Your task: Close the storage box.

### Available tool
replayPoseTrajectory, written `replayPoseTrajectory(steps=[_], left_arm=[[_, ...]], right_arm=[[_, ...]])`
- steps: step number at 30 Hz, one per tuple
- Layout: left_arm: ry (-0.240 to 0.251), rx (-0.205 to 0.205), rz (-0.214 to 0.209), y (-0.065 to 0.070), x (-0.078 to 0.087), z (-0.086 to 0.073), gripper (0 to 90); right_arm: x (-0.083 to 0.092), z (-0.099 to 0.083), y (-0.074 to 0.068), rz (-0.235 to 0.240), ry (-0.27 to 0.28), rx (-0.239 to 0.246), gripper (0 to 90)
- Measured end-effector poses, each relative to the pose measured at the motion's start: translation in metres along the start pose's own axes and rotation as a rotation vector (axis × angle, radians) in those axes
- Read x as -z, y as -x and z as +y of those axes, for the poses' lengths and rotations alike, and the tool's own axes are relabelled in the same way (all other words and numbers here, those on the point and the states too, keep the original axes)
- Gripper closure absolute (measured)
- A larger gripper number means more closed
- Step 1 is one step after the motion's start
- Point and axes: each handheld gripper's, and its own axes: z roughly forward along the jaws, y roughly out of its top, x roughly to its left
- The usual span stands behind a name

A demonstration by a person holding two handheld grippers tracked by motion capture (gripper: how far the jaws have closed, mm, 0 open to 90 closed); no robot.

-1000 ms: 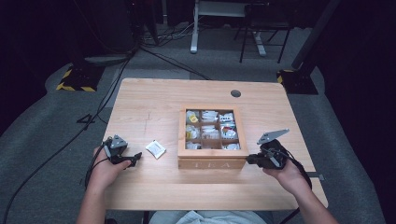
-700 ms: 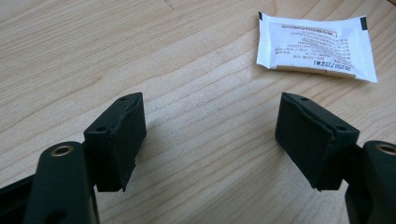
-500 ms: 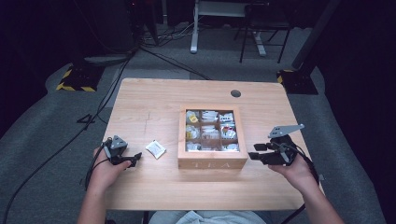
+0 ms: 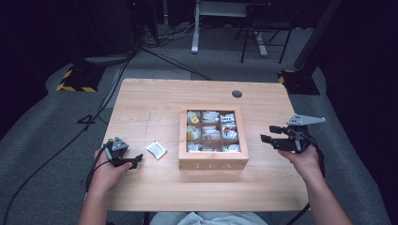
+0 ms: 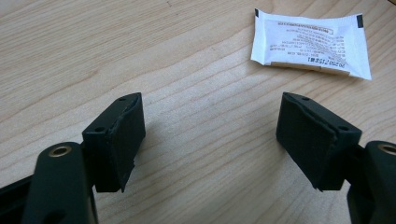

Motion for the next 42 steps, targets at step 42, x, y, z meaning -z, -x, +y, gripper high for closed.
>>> replayPoseTrajectory(steps=[42], left_arm=[[0.0,-0.003,-0.012,0.003,-0.005,0.004,21.4]], right_arm=[[-0.044,-0.081,0.076,-0.195,-0.033,-0.092,36.6]])
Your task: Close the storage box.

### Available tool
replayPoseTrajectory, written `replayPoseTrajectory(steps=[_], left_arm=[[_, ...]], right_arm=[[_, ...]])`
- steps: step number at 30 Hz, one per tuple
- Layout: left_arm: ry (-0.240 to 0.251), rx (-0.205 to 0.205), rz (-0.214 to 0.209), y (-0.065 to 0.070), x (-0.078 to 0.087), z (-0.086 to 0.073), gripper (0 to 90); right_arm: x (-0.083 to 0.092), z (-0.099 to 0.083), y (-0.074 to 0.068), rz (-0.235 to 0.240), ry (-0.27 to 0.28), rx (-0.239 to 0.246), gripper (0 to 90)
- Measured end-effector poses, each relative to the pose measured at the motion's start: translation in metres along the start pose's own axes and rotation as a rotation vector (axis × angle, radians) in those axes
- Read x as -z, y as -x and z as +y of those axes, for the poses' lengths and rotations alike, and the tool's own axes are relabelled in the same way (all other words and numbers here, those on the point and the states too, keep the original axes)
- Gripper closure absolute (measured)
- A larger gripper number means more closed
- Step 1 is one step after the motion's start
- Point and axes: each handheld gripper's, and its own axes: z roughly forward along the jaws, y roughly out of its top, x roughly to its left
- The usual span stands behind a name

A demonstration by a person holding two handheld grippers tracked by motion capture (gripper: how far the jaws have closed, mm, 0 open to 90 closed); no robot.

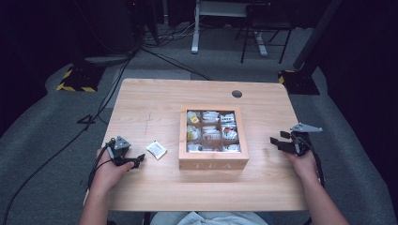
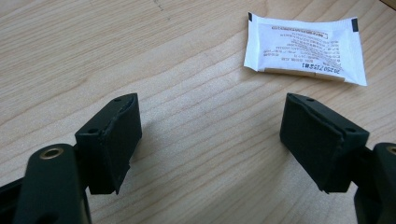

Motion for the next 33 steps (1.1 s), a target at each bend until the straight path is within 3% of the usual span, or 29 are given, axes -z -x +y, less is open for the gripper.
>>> replayPoseTrajectory(steps=[13,15,17,20,23,30,33], left_arm=[[-0.002,-0.001,-0.002,0.0,-0.001,0.001,20.9],[-0.003,-0.004,-0.003,0.0,-0.001,0.001,20.8],[-0.002,-0.002,-0.003,0.0,-0.001,0.001,20.6],[-0.003,-0.002,-0.003,0.0,-0.001,0.001,20.6],[-0.001,-0.003,-0.004,0.0,-0.001,0.001,20.5],[-0.003,-0.007,-0.006,0.0,-0.001,0.002,20.4],[-0.003,-0.008,-0.004,0.0,-0.001,0.002,20.4]], right_arm=[[-0.012,-0.004,-0.007,-0.008,-0.066,0.036,34.5],[-0.015,-0.005,-0.009,-0.032,-0.079,0.052,32.8],[-0.019,-0.007,-0.015,-0.1,-0.094,0.106,30.3],[-0.019,-0.008,-0.014,-0.08,-0.089,0.093,29.8],[-0.02,-0.013,-0.01,-0.04,-0.066,0.015,26.9],[-0.021,-0.013,-0.011,-0.017,-0.078,0.036,19.6],[-0.021,-0.013,-0.011,-0.028,-0.088,0.028,14.4]])
